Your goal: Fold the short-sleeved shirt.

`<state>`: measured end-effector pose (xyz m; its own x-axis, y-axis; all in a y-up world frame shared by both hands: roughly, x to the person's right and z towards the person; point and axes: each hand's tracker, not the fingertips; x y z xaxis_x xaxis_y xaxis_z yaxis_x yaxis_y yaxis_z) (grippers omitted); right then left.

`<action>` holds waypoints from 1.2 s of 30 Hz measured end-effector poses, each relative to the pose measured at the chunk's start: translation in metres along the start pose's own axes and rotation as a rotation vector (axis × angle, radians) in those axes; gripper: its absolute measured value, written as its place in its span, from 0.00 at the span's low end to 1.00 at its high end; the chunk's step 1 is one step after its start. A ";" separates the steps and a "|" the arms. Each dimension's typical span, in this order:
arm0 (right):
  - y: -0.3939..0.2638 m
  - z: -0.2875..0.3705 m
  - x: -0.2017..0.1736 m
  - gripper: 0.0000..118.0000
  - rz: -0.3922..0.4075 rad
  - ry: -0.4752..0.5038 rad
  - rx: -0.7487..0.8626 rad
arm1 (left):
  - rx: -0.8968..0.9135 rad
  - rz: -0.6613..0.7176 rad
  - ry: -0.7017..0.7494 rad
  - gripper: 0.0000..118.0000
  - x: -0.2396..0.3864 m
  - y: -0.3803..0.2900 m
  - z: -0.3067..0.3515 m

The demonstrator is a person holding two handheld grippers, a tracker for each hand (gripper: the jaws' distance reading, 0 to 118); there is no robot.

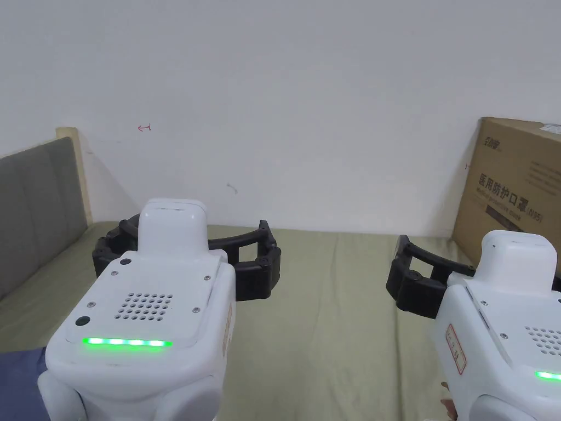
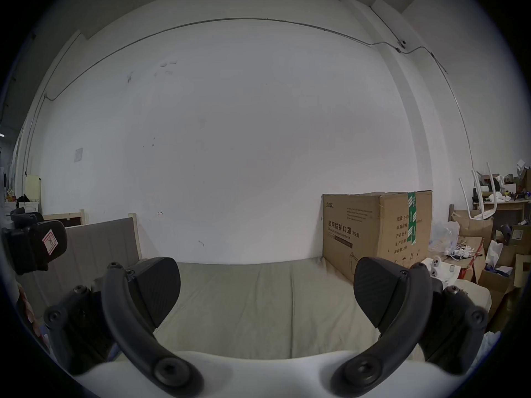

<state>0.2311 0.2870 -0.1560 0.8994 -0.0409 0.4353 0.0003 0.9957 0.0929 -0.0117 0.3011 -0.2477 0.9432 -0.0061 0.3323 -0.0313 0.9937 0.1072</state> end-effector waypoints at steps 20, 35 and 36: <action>0.003 0.001 -0.001 1.00 0.001 -0.001 0.009 | 0.015 -0.001 -0.013 1.00 0.003 0.003 0.000; 0.003 0.000 -0.001 1.00 0.011 -0.002 0.002 | 0.005 0.006 -0.014 1.00 0.004 0.002 -0.003; 0.002 0.000 -0.001 1.00 0.011 -0.002 0.001 | 0.004 0.006 -0.013 1.00 0.004 0.002 -0.003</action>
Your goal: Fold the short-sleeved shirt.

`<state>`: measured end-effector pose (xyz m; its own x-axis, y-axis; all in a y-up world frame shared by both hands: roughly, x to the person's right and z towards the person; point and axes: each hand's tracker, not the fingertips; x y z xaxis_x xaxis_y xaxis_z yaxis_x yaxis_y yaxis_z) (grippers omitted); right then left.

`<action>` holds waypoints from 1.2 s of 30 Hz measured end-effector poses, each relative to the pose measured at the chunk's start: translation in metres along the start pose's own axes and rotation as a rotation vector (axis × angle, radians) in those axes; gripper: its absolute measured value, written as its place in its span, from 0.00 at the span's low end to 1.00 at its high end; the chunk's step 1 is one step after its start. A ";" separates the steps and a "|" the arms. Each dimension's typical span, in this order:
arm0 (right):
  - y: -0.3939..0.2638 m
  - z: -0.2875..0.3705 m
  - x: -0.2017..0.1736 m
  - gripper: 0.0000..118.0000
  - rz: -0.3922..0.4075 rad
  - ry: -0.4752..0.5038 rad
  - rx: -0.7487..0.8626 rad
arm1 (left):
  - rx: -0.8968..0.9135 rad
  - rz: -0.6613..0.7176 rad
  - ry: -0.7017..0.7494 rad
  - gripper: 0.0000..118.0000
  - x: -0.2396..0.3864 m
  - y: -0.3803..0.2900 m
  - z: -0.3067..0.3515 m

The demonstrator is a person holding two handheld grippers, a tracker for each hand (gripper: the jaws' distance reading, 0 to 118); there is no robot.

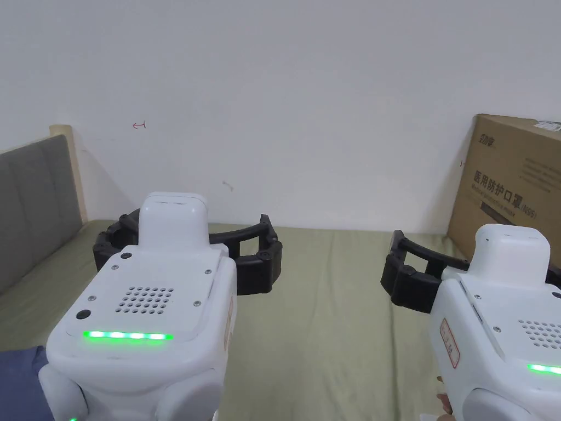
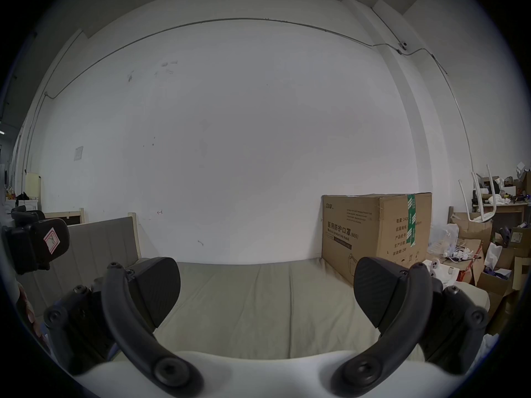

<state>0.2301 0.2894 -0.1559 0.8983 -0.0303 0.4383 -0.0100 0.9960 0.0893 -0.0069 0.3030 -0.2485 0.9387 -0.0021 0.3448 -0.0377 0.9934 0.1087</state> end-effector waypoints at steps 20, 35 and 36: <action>-0.004 -0.001 0.003 1.00 -0.005 -0.002 -0.015 | -0.013 -0.001 0.002 1.00 0.004 -0.002 0.000; -0.006 0.000 0.011 1.00 0.007 -0.022 -0.016 | -0.031 0.035 0.002 1.00 0.007 -0.004 -0.004; -0.006 0.000 0.011 1.00 0.007 -0.023 -0.016 | -0.030 0.030 0.004 1.00 0.007 -0.005 -0.004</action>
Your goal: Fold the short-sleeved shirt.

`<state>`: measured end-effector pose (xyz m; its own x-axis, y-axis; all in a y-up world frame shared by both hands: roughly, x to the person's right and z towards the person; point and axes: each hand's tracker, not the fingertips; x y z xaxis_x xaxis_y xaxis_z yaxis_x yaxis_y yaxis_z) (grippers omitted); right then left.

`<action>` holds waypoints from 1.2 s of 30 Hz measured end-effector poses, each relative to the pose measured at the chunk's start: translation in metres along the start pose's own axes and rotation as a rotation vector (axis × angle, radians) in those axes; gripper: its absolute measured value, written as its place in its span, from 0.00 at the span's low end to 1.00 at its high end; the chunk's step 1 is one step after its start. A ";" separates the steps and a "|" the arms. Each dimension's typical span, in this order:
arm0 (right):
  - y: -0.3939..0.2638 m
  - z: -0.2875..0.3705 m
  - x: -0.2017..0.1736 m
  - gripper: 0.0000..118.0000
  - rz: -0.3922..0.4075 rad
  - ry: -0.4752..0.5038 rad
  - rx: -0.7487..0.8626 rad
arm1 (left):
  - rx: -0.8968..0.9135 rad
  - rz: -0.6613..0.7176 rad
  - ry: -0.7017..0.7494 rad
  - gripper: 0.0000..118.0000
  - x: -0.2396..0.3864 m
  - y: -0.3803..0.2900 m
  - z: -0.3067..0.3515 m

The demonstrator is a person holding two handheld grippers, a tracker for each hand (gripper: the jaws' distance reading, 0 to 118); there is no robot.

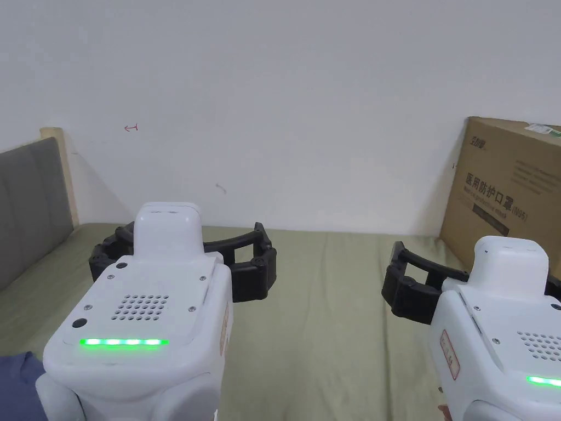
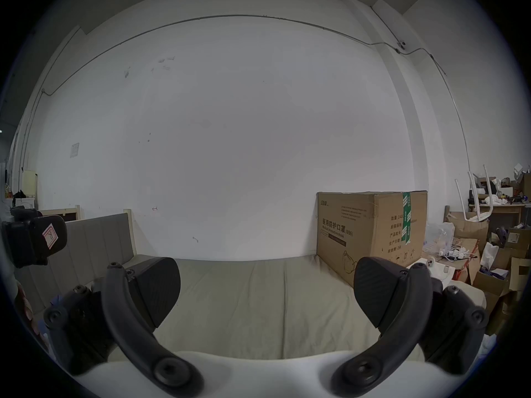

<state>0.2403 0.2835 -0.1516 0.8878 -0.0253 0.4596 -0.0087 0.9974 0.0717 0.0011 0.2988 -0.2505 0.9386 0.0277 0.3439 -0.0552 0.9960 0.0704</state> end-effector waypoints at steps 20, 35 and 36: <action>-0.006 0.000 0.008 0.00 0.014 0.048 -0.039 | -0.159 -0.070 -0.083 0.00 -0.016 -0.023 -0.008; -0.028 -0.026 -0.048 0.00 -0.044 0.151 -0.160 | -0.240 0.002 0.064 0.00 -0.098 -0.034 -0.001; -0.031 -0.028 -0.067 0.00 -0.044 0.194 -0.166 | -0.242 -0.006 0.107 0.00 -0.115 -0.036 0.005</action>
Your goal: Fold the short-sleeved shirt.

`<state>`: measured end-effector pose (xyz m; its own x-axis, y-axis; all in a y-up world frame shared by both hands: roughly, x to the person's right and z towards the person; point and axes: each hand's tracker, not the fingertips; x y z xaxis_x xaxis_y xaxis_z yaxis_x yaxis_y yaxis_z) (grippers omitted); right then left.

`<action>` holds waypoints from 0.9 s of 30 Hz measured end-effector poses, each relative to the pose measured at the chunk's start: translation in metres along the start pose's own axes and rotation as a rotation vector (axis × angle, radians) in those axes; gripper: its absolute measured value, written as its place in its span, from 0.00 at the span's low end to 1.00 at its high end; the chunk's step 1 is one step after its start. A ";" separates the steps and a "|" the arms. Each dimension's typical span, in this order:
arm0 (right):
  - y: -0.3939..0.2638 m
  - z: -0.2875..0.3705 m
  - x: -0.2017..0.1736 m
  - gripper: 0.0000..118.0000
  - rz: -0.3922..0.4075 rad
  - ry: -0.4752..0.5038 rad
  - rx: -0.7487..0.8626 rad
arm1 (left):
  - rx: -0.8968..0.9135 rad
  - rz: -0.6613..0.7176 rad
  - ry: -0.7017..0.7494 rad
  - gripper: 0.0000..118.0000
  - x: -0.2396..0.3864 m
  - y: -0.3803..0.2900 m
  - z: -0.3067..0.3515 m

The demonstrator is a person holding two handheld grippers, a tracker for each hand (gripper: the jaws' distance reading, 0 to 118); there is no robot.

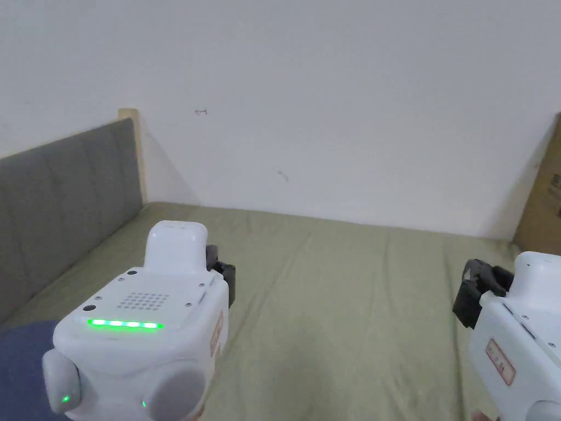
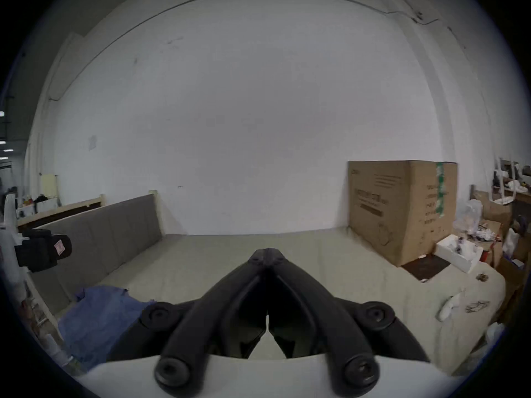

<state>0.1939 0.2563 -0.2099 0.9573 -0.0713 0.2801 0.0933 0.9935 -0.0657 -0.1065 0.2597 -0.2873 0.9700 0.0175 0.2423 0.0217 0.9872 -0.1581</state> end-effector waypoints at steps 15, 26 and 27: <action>-0.052 -0.034 -0.271 0.00 0.082 0.550 -0.180 | -0.085 0.095 0.450 0.00 -0.196 -0.041 0.069; -0.127 -0.071 -0.294 0.00 0.220 0.566 -0.501 | -0.964 0.246 0.097 0.07 -0.237 -0.197 -0.093; -0.133 -0.075 -0.293 0.00 0.215 0.570 -0.527 | -0.975 0.257 0.095 0.22 -0.238 -0.206 -0.102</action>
<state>-0.0782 0.1387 -0.3550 0.9481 -0.0590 -0.3124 -0.1282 0.8282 -0.5456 -0.3173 0.0360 -0.4096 0.9875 0.1564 0.0208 -0.0432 0.3950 -0.9177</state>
